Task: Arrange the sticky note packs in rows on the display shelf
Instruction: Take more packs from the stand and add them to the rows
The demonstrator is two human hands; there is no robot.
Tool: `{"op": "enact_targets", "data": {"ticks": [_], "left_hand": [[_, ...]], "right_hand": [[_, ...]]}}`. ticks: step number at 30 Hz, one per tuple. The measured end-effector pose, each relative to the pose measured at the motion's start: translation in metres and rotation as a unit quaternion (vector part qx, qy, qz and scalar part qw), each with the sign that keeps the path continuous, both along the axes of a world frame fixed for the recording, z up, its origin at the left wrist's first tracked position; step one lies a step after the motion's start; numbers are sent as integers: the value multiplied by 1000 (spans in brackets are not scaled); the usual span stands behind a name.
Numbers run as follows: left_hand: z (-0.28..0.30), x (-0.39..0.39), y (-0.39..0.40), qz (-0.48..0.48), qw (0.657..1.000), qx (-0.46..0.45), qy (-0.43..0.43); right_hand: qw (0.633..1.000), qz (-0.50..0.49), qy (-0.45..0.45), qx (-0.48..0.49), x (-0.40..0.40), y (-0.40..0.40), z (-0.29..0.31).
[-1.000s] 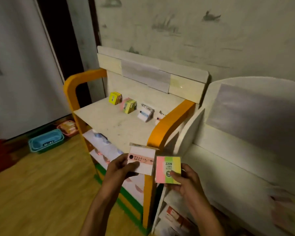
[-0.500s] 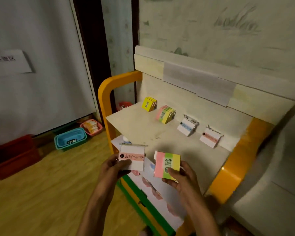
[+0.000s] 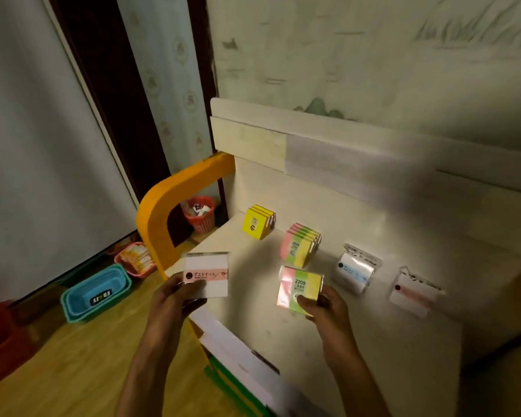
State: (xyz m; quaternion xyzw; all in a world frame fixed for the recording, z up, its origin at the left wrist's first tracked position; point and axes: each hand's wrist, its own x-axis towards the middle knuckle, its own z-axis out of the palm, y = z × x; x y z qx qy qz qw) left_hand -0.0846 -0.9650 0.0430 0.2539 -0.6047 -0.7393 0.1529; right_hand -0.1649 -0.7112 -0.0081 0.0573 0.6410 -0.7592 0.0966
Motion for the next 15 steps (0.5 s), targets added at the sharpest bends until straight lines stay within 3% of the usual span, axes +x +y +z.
{"op": "enact_targets", "data": {"ticks": [15], "left_hand": [[-12,-128,-53,-132,991,10,-15]], "right_hand": [[972,-69,4,225,-102,-48,-40]]}}
